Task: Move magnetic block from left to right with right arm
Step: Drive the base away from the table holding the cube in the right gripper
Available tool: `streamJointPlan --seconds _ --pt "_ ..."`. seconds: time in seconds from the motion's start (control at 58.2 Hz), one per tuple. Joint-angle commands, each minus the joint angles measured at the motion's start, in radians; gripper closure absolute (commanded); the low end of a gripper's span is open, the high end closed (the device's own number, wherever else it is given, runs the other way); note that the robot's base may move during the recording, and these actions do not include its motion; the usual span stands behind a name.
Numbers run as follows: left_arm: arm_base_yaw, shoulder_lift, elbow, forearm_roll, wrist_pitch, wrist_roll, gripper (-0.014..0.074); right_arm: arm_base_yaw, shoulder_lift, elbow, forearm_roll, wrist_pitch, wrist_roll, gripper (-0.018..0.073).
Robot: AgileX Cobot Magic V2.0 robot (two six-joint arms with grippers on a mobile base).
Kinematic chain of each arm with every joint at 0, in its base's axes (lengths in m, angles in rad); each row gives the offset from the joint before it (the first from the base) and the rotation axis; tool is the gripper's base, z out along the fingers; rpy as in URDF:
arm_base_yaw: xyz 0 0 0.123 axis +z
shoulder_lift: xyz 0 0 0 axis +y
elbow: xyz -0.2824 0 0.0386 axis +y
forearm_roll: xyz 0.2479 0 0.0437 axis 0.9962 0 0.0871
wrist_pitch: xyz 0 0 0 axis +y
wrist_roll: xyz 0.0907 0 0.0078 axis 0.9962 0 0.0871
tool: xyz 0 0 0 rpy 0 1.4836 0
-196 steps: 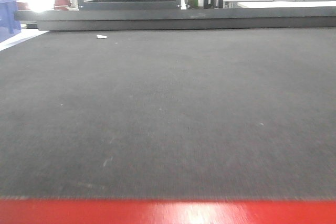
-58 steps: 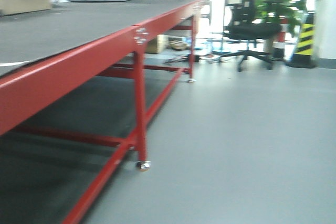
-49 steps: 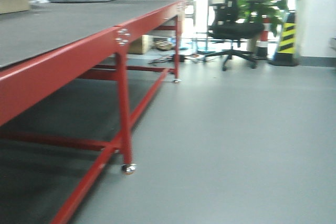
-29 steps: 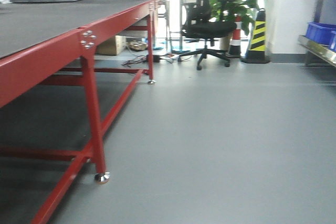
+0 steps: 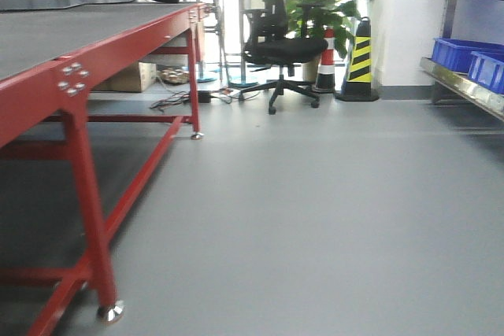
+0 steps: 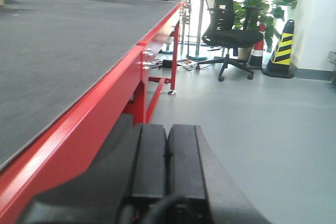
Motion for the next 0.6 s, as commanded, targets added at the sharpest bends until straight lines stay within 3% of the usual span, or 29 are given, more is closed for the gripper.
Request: streamJointPlan --seconds 0.0,0.584 --pt "-0.004 -0.011 0.008 -0.003 -0.084 -0.007 0.0722 -0.006 0.014 -0.029 -0.009 -0.083 -0.007 0.0199" --pt "-0.004 -0.011 0.008 -0.003 -0.084 -0.007 0.0722 -0.006 0.014 -0.029 -0.009 -0.083 -0.007 0.0199"
